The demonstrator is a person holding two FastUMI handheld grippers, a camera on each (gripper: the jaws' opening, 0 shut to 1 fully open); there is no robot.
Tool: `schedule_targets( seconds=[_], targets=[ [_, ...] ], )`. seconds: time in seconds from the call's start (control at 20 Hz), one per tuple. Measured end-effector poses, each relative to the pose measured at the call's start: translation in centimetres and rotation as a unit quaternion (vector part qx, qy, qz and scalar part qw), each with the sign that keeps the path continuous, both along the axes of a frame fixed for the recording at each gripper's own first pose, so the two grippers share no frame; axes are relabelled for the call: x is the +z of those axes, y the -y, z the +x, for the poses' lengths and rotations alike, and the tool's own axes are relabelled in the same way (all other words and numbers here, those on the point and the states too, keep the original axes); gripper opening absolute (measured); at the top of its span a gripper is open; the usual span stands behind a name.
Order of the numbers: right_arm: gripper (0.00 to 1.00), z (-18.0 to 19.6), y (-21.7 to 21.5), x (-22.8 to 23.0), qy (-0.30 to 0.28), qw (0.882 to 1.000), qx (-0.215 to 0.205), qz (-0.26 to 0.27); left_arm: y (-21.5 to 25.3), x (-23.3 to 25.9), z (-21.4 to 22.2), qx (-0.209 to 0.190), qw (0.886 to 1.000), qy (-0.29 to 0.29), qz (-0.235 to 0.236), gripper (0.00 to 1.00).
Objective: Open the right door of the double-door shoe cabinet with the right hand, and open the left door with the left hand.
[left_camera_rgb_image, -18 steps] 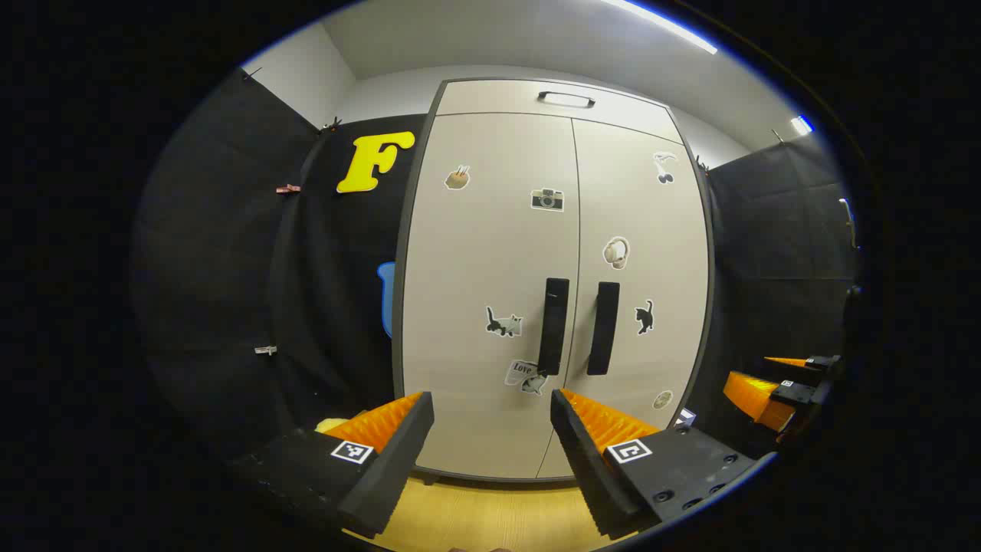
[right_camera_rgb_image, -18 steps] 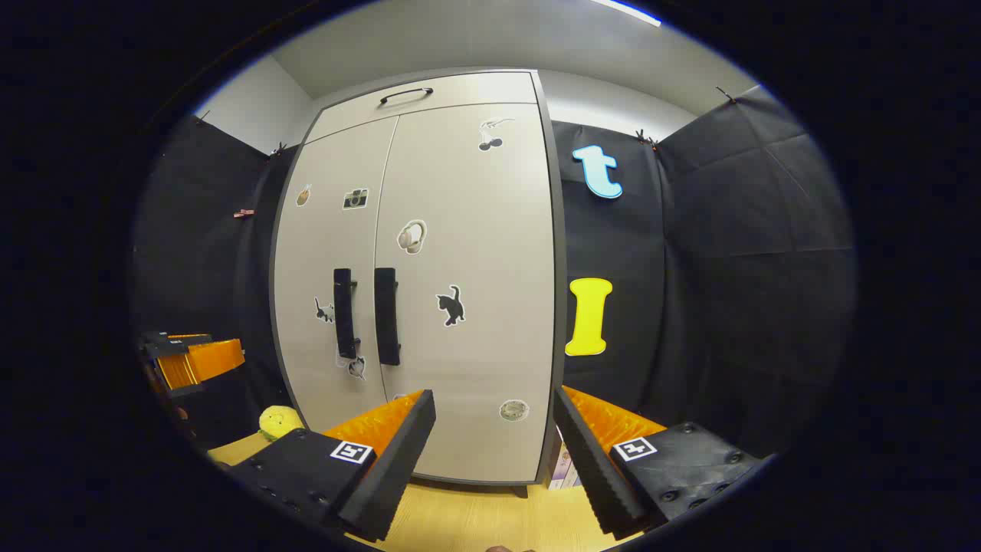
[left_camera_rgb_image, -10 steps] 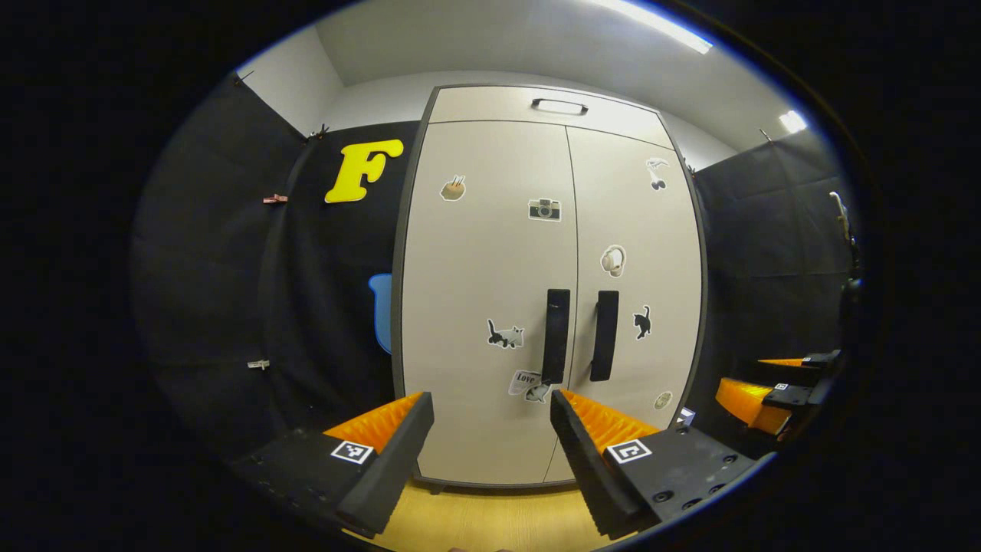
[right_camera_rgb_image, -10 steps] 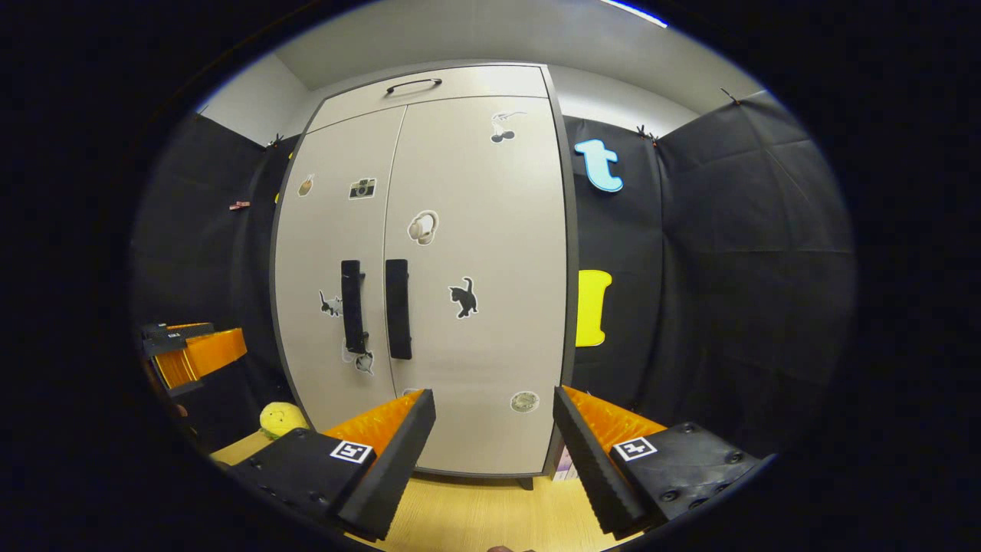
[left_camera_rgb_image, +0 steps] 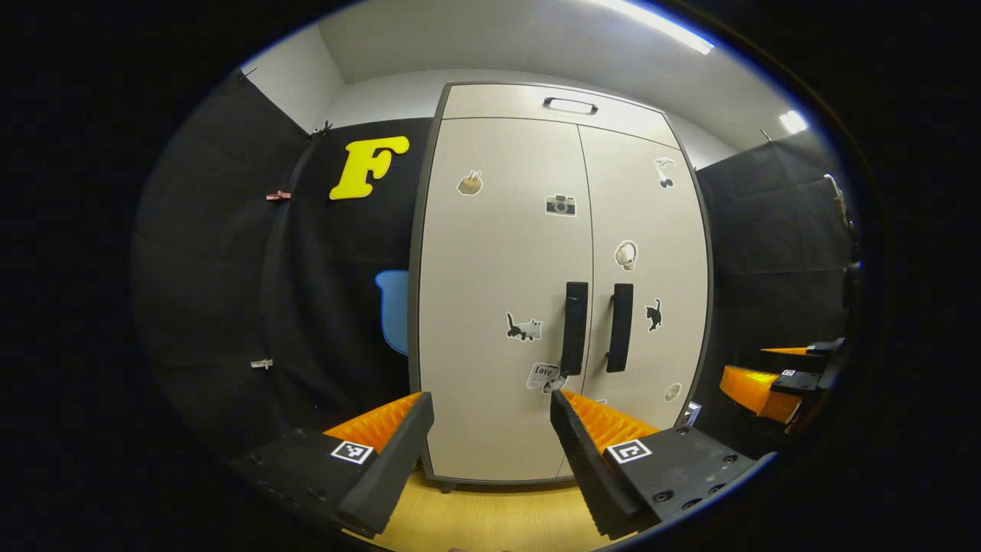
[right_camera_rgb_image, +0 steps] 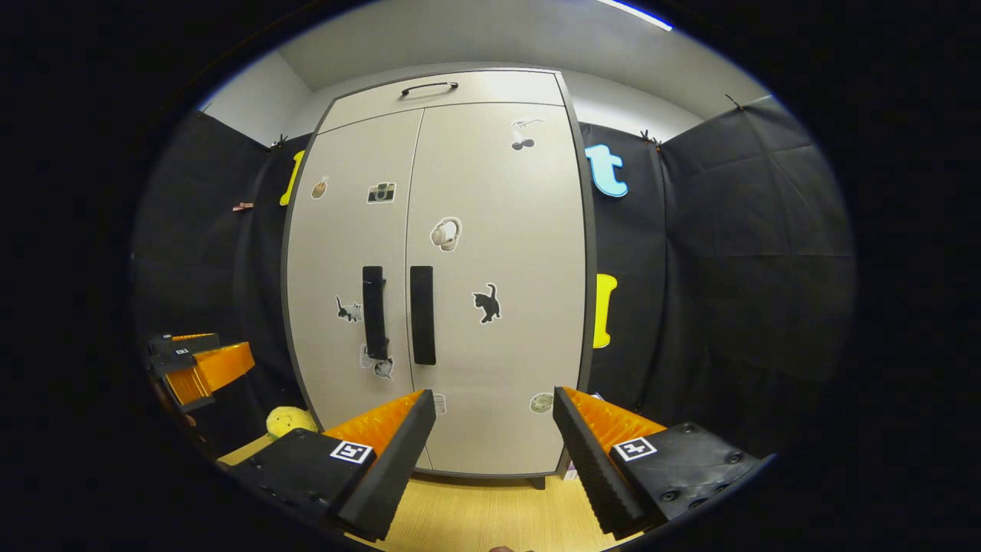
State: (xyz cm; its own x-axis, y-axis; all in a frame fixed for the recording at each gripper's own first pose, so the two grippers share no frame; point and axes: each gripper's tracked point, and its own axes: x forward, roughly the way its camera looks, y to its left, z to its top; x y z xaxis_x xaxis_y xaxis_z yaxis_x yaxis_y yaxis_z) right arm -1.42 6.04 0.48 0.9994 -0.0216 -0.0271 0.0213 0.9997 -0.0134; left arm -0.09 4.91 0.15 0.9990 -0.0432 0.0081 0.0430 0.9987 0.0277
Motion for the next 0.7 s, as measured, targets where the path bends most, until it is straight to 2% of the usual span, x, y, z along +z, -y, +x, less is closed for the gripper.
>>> schedule_targets(
  seconds=[0.35, 0.7],
  targets=[
    [0.98, 0.6, -1.2, 0.4, -0.006, 1.0, 0.001, 0.004, -0.2, -1.0, -0.2, -0.01, 1.0, -0.01, 0.002, 0.95],
    [0.98, 3.7, -2.8, 3.6, 0.019, 1.0, 0.013, -0.001, -1.0, -1.6, -0.6, -0.009, 1.0, -0.017, -0.001, 0.95]
  ],
)
